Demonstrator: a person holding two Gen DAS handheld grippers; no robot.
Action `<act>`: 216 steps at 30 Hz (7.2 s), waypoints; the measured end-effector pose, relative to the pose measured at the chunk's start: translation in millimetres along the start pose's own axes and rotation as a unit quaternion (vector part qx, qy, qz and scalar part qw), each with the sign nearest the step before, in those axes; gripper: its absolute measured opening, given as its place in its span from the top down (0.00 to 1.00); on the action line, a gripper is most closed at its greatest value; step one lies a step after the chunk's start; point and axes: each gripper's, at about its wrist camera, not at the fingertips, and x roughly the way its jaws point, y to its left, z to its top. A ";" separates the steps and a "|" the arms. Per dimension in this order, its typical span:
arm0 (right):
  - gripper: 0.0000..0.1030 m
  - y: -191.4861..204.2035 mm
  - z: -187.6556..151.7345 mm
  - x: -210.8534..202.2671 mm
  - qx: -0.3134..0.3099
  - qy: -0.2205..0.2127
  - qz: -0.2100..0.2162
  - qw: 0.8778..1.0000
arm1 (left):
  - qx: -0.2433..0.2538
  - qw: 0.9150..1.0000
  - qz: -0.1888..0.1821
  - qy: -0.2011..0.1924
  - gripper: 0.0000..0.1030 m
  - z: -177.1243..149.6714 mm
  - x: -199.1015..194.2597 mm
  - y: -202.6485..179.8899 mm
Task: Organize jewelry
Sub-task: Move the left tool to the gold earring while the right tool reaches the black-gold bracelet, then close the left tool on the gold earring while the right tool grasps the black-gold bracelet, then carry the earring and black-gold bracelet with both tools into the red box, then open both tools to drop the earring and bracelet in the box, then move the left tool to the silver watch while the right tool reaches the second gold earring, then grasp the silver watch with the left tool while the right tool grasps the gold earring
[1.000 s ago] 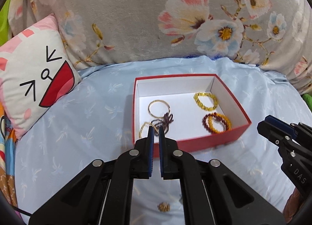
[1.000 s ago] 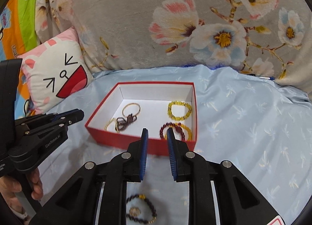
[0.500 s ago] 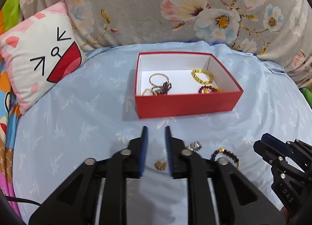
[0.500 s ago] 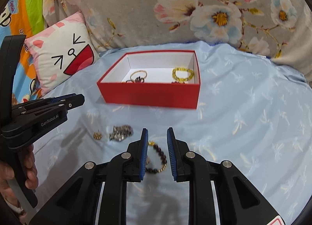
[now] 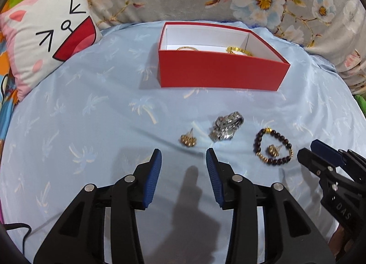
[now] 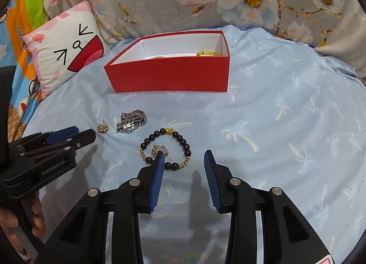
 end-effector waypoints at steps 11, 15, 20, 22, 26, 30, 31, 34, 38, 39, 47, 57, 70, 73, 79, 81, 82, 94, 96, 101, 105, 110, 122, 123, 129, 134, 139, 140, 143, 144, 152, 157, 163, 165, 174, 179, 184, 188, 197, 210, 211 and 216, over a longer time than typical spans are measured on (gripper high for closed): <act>0.65 3.3 3.8 11.4 -0.004 0.008 0.001 1.000 | -0.015 0.999 -0.028 0.004 0.50 -8.5 3.5 12.6; 0.65 2.6 5.9 14.0 0.000 0.008 0.002 1.000 | -0.004 1.000 -0.026 0.002 0.46 -1.1 10.6 7.0; 0.65 -0.1 3.8 18.0 0.006 0.012 0.005 1.000 | 0.004 1.000 -0.018 -0.001 0.47 13.2 23.5 2.8; 0.65 -1.4 3.5 18.6 0.007 0.012 0.005 1.000 | 0.008 1.000 -0.015 0.001 0.49 15.9 28.6 1.4; 0.65 -2.6 3.4 20.6 0.009 0.014 0.006 1.000 | 0.016 1.000 -0.004 0.001 0.56 16.0 35.0 -1.2; 0.65 -3.4 3.4 22.2 0.011 0.015 0.008 1.000 | 0.021 1.000 0.000 -0.001 0.71 16.4 35.5 -3.1; 0.65 -3.5 3.2 22.2 0.011 0.015 0.008 1.000 | 0.020 1.000 -0.002 -0.002 0.74 16.5 35.4 -2.3; 0.65 -3.2 3.6 23.0 0.009 0.014 0.007 1.000 | 0.017 1.000 -0.007 -0.003 0.83 16.5 34.7 -0.4; 0.65 -2.5 4.8 24.7 0.008 0.015 0.008 1.000 | 0.013 1.000 -0.014 -0.011 0.83 14.9 30.3 1.1; 0.65 -2.3 5.2 25.4 0.008 0.016 0.008 1.000 | 0.012 1.000 -0.016 -0.015 0.83 14.1 28.2 1.5; 0.67 -4.8 11.9 28.5 0.014 0.015 0.006 1.000 | -0.005 1.000 -0.023 -0.015 0.83 10.8 25.9 6.4; 0.85 2.1 15.0 41.5 -0.005 0.031 -0.009 0.999 | -0.006 1.000 -0.029 -0.008 0.83 11.5 29.2 7.1; 0.92 1.4 21.0 17.2 0.003 -0.001 0.015 1.000 | -0.006 1.000 -0.022 -0.021 0.83 8.2 21.2 6.3; 0.92 5.8 28.6 -0.7 -0.003 -0.021 0.024 0.999 | -0.001 1.000 -0.020 -0.022 0.83 4.0 14.3 3.4; 0.92 18.2 44.0 -33.0 -0.019 -0.053 0.037 0.998 | 0.005 0.999 -0.020 -0.027 0.83 3.0 -3.8 0.3; 0.92 20.7 48.5 -44.0 -0.021 -0.064 0.040 0.997 | 0.007 0.999 -0.020 -0.028 0.83 5.0 -9.2 -0.8; 0.92 21.6 50.8 -49.3 -0.023 -0.070 0.041 0.996 | 0.009 0.999 -0.019 -0.027 0.83 6.8 -12.4 -1.6; 0.92 10.6 77.3 -63.7 -0.015 -0.090 0.032 0.995 | 0.025 0.999 -0.009 -0.044 0.83 38.1 -37.8 -7.3; 0.92 6.5 84.0 -59.4 -0.011 -0.089 0.030 0.996 | 0.032 0.998 -0.006 -0.049 0.83 47.2 -39.0 -10.3; 0.92 -3.3 107.0 -46.5 -0.002 -0.090 0.032 0.995 | 0.045 0.997 -0.001 -0.065 0.83 73.6 -36.3 -17.4; 0.92 -8.6 130.3 -33.9 0.002 -0.093 0.028 0.995 | 0.051 0.996 0.007 -0.074 0.83 95.7 -27.6 -20.7; 0.92 -15.8 164.1 -14.3 0.005 -0.095 0.026 0.995 | 0.044 0.996 0.003 -0.082 0.83 132.2 -10.9 -14.9; 0.92 -28.3 200.7 67.7 0.049 -0.038 0.064 0.996 | 0.004 0.998 -0.042 -0.054 0.83 189.4 48.4 3.6; 0.92 -26.9 199.9 73.2 0.050 -0.033 0.065 0.996 | 0.005 0.998 -0.040 -0.053 0.83 189.7 52.1 1.9; 0.92 -20.5 195.4 104.9 0.039 -0.010 0.057 0.998 | 0.009 0.999 -0.036 -0.030 0.83 189.5 83.2 -2.7; 0.92 -25.2 191.7 124.5 0.038 0.008 0.049 0.998 | 0.024 0.999 -0.023 -0.015 0.83 185.8 100.7 -7.7; 0.78 -29.8 189.7 123.6 0.041 -0.001 0.035 0.999 | 0.019 1.000 -0.020 -0.014 0.80 185.9 105.3 -8.0; 0.66 -31.2 189.8 120.0 0.043 -0.008 0.030 0.999 | 0.019 1.000 -0.016 -0.018 0.72 186.5 103.5 -7.8; 0.55 -34.9 190.1 105.9 0.051 -0.031 0.028 0.998 | 0.024 0.999 -0.003 -0.043 0.57 187.5 90.0 -9.3; 0.55 -35.5 189.6 99.0 0.051 -0.037 0.029 0.998 | 0.028 0.998 0.001 -0.050 0.57 187.8 84.8 -9.6; 0.55 -35.4 163.2 43.7 0.033 -0.074 0.024 0.996 | 0.044 0.995 0.012 -0.085 0.53 166.6 38.8 -9.8; 0.55 -25.5 128.2 13.4 0.006 -0.079 0.009 0.997 | 0.046 0.996 0.004 -0.075 0.52 134.4 18.3 -7.4; 0.55 -9.8 75.1 -5.4 -0.019 -0.062 -0.005 0.998 | 0.065 0.996 0.020 -0.058 0.47 83.1 3.9 -8.4; 0.55 -1.6 55.1 -4.3 -0.028 -0.045 -0.004 0.999 | 0.060 0.997 0.022 -0.050 0.46 68.4 1.9 -7.3; 0.56 21.9 12.4 18.4 -0.028 0.006 0.018 0.999 | 0.027 0.998 0.031 -0.040 0.47 18.9 1.5 -8.2; 0.62 28.0 7.2 30.3 -0.033 0.021 0.012 0.999 | 0.015 0.999 0.024 -0.036 0.47 10.0 3.9 -6.9; 0.74 28.9 5.5 37.8 -0.034 0.031 0.009 0.999 | 0.006 0.999 0.022 -0.030 0.47 6.7 8.1 -4.9; 0.82 29.8 6.7 39.7 -0.038 0.032 0.006 0.999 | 0.006 0.999 0.020 -0.027 0.47 6.1 10.0 -6.4; 0.84 24.0 4.8 31.6 -0.029 0.019 -0.006 0.999 | 0.020 1.000 -0.003 -0.018 0.47 12.7 17.4 -17.8; 0.84 3.5 3.5 30.8 0.012 0.021 0.003 1.000 | 0.051 0.998 -0.021 0.003 0.46 30.8 51.2 -44.8; 0.84 3.1 3.1 31.1 0.013 0.022 0.003 1.000 | 0.050 0.999 -0.021 0.005 0.46 32.3 53.4 -45.2; 0.84 0.6 3.8 32.6 0.020 0.025 0.007 0.999 | 0.052 0.998 -0.022 0.002 0.56 35.0 55.3 -47.1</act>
